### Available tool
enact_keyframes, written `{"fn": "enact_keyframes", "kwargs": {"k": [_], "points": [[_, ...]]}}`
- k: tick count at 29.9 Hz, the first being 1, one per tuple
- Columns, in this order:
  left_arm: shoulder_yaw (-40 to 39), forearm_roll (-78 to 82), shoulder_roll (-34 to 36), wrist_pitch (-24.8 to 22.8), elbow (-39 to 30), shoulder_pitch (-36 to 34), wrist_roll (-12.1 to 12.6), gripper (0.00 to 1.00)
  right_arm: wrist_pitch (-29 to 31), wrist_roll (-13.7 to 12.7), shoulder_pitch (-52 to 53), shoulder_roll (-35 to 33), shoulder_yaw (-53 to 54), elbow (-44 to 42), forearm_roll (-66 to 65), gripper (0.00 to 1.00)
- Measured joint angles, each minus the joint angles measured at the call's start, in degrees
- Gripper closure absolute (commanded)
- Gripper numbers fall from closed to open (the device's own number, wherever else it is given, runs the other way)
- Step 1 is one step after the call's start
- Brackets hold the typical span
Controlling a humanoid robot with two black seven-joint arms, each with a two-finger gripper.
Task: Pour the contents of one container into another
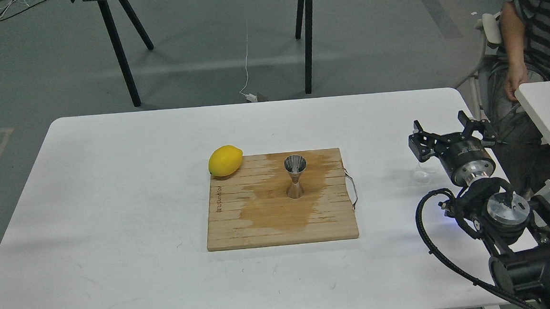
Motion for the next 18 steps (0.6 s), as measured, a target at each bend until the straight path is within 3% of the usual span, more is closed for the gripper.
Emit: {"fn": "enact_keyframes", "kwargs": {"k": [9,15,18], "points": [[0.0,-1.0,-1.4,0.0,0.2,0.2,0.0,0.01,1.2,0.1,13.1,-0.2,-6.0,-4.0,-3.2,0.01],[0.2,-3.7,-4.6,0.0,0.6,1.2,0.0,0.01,12.7,-2.0,18.5,-1.8,-6.4,-15.3,-7.7,0.01],[0.2,-4.2,-7.5,0.0,0.9,2.2,-0.3,0.01,15.7,-3.1,20.3,-3.0,-7.3,-20.9,-8.0,0.01]]}}
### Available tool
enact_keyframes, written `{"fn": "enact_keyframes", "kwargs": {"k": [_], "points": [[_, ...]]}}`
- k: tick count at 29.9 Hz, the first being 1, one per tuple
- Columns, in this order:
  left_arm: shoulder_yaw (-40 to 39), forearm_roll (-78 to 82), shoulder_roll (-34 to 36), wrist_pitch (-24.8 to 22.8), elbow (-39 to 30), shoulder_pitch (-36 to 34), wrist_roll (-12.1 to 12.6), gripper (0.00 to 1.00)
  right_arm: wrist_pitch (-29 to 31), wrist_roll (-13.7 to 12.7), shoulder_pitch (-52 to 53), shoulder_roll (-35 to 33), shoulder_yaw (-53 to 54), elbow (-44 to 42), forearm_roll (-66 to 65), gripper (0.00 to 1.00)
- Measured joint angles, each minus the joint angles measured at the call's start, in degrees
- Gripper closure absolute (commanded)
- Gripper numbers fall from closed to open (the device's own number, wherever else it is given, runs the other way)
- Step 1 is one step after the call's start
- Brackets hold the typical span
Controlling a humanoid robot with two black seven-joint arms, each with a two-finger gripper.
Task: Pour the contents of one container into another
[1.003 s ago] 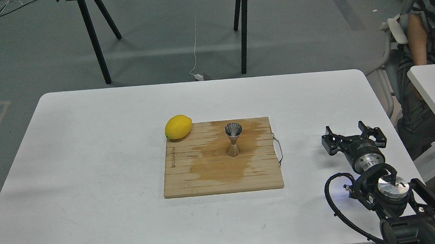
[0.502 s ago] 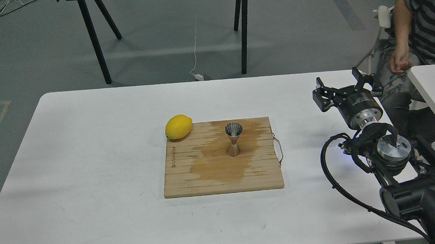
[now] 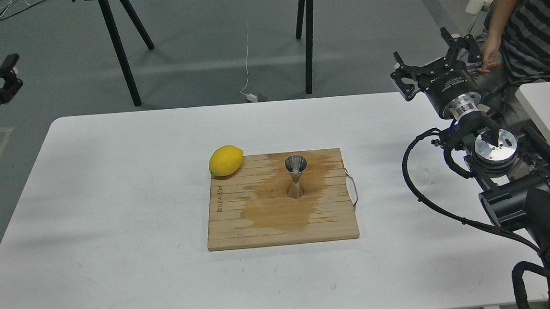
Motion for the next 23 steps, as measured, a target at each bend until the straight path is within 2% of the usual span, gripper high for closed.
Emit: {"fn": "enact_keyframes", "kwargs": {"k": [9,15,23], "points": [[0.0,-3.4,-9.1,0.0,0.2,3.9,-1.6,0.01,4.0,-0.7,0.6,-7.5,-6.6,-5.4,0.0,0.01],[-0.8,-4.2,-12.7,0.0,2.9,4.3,-2.0,0.0,3.6,-0.2,0.6,-7.8,-8.1,-5.5,0.2,0.01],[-2.4,-4.4,-12.8,0.0,3.3,4.3,-2.1,0.0,4.0,0.0,-0.1,-7.4,-8.4,-3.7,0.3,0.01]]}}
